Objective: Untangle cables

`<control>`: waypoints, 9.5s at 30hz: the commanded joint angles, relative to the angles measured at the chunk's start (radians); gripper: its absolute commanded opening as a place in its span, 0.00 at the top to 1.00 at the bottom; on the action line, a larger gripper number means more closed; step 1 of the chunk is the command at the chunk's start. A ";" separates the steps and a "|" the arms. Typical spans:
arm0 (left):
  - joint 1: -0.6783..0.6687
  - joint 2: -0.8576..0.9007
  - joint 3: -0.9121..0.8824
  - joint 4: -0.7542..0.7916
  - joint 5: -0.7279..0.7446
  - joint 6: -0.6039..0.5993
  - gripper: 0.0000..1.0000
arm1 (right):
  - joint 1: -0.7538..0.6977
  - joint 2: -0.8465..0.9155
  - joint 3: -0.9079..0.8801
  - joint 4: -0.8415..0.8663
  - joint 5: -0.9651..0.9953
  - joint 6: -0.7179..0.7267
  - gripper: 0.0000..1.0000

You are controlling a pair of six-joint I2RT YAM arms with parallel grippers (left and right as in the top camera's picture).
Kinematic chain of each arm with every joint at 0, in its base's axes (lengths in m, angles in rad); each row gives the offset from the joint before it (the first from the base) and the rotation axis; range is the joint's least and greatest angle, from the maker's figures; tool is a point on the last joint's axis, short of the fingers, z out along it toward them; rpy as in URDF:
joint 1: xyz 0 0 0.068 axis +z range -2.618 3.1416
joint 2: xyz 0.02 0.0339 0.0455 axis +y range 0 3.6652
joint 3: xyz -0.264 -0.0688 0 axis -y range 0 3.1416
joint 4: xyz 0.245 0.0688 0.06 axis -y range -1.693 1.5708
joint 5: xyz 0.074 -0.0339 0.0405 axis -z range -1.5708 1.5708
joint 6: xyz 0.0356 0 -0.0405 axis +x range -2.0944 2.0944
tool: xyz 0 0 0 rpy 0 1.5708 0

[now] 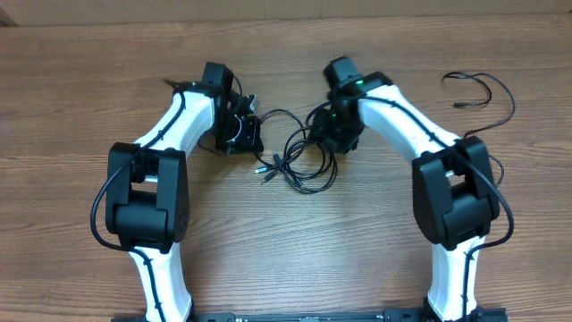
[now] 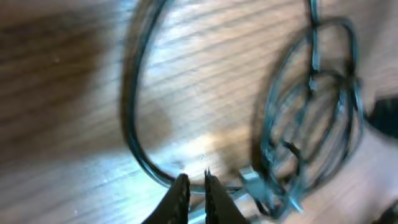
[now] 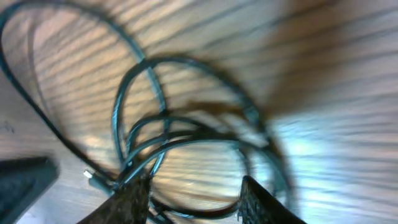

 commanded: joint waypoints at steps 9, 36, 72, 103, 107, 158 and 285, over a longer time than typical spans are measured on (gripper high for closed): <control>-0.162 0.006 0.122 -0.251 -0.165 0.051 0.64 | -0.092 -0.025 -0.005 -0.092 0.108 -0.030 0.48; -0.235 0.007 0.029 -0.106 -0.200 0.023 0.96 | -0.028 -0.025 -0.091 0.011 -0.029 -0.126 0.47; -0.178 0.007 0.028 -0.095 0.082 0.496 0.96 | -0.018 -0.025 -0.090 0.079 -0.332 -0.064 0.46; -0.165 0.007 0.014 -0.031 0.102 0.439 0.96 | -0.133 -0.025 -0.089 0.317 -0.610 0.311 0.39; -0.148 0.007 0.014 -0.034 0.153 0.443 0.96 | -0.133 -0.025 -0.089 0.275 -0.617 0.259 0.42; -0.285 0.008 -0.077 0.106 -0.238 -0.324 0.96 | -0.254 -0.049 -0.052 0.006 0.126 -0.081 0.00; 0.142 -0.063 -0.242 -0.007 -0.096 -0.199 0.89 | 0.345 0.045 -0.037 0.351 0.208 -0.455 0.81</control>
